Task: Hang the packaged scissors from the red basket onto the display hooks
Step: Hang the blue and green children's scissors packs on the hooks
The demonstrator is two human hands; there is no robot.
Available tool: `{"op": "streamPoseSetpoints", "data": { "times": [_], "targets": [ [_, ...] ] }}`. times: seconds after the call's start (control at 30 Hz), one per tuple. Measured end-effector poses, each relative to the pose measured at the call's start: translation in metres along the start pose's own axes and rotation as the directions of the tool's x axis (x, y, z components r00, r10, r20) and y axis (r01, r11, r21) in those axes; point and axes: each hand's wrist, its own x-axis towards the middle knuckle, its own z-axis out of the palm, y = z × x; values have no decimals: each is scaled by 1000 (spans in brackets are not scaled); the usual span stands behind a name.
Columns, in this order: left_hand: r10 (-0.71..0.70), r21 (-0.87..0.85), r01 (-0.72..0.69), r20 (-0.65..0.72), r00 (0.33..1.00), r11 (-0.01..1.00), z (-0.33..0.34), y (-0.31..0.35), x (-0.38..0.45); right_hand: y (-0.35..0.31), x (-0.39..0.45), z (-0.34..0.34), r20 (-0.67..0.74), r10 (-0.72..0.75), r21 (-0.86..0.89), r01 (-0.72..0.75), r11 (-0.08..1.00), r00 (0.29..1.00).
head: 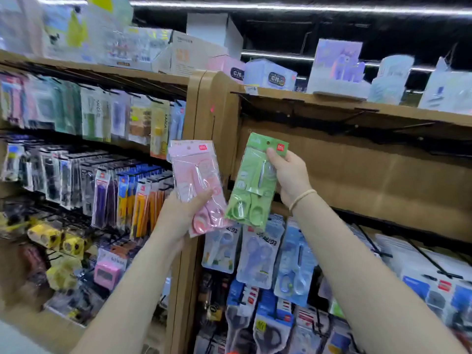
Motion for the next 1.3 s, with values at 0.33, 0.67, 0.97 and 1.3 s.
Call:
{"op": "streamPoseSetpoints", "data": {
  "times": [0.33, 0.67, 0.97, 1.3],
  "targets": [
    [233, 164, -208, -149, 961, 964, -35, 6, 40, -39, 65, 67, -15, -174, -93, 172, 981, 985],
    [246, 133, -234, -74, 967, 963, -28, 1, 43, -41, 81, 72, -20, -228, -125, 223, 967, 974],
    [239, 104, -231, -67, 969, 967, -25, 4, 39, -34, 82, 71, -27, -166, -157, 160, 975, 986],
    [160, -36, -158, 62, 985, 987, -21, 8, 32, -16, 59, 59, -98, -212, -368, 162, 916, 972]
  ]
}}
